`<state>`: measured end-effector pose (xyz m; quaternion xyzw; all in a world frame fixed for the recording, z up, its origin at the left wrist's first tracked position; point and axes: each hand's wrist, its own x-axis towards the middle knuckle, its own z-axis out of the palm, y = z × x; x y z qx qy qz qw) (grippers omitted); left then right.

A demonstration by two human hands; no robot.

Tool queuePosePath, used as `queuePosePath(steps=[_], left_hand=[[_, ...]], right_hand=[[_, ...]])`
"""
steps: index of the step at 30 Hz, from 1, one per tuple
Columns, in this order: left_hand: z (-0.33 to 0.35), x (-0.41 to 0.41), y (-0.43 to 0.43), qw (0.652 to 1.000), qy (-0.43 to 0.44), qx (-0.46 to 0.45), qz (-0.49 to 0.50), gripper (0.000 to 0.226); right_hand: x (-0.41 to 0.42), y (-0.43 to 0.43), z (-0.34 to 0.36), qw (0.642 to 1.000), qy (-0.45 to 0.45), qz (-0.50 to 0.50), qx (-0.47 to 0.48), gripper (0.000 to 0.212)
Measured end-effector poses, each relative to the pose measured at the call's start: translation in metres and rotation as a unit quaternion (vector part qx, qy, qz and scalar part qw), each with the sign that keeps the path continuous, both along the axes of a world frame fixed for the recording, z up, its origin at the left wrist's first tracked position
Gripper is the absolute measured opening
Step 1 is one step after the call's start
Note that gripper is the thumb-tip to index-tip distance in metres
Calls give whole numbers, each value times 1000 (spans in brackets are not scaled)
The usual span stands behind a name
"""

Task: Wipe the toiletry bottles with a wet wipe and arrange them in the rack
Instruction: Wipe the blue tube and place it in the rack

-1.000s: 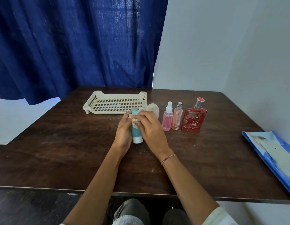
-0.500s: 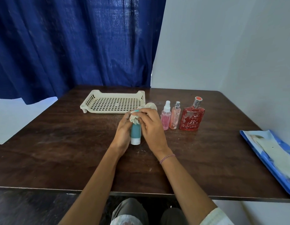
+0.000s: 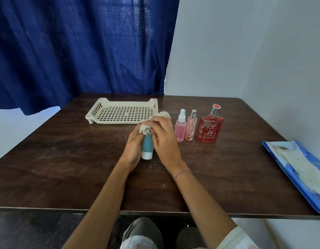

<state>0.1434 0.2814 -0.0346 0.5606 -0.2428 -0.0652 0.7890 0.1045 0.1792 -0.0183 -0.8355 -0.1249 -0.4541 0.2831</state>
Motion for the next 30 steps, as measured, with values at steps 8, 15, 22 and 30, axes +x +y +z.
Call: queuePosePath(steps=[8, 15, 22, 30], left_hand=[[5, -4, 2, 1000, 5, -12, 1, 31], [9, -7, 1, 998, 30, -47, 20, 30], [11, 0, 6, 987, 89, -134, 25, 33], [7, -2, 3, 997, 57, -49, -28, 34]], right_hand=[[8, -6, -1, 996, 33, -30, 77, 25], [7, -7, -3, 996, 30, -14, 79, 27], [-1, 1, -1, 996, 65, 55, 6, 35], [2, -9, 1, 998, 32, 8, 60, 31]])
